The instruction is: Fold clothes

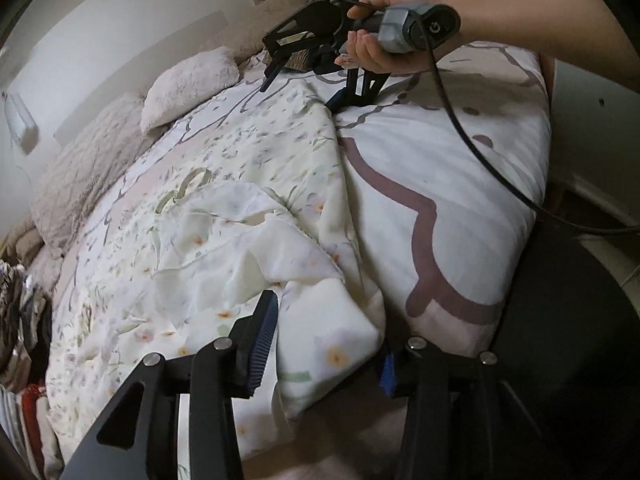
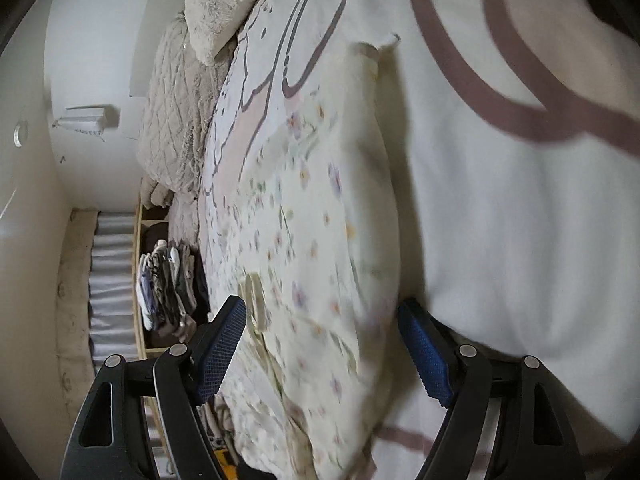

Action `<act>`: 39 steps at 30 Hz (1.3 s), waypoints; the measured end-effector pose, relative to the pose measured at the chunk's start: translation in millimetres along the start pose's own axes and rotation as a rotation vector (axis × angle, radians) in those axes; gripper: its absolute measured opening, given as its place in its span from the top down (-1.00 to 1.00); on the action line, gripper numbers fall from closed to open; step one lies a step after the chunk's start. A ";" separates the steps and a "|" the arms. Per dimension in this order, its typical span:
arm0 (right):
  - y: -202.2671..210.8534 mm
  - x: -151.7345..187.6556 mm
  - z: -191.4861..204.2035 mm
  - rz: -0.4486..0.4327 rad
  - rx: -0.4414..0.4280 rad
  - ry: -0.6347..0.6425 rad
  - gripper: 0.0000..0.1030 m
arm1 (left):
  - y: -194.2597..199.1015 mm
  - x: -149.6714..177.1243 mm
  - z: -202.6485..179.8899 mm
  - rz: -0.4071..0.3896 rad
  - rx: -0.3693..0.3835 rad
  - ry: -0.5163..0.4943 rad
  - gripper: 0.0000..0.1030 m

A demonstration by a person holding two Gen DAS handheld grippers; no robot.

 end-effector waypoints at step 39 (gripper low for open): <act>-360.6 182.1 424.5 0.358 0.044 0.833 0.94 | 84.9 220.0 233.9 0.005 -0.030 1.187 0.91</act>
Point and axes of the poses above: each gripper's, at about its wrist camera, not at the fingertips, and y roughly against the way its jaws point, z to its left, x to its underside, the point moved 6 cm from there along -y, roughly the way its jaws point, and after that the axes turned 1 degree about z, right-handed, at the moved point
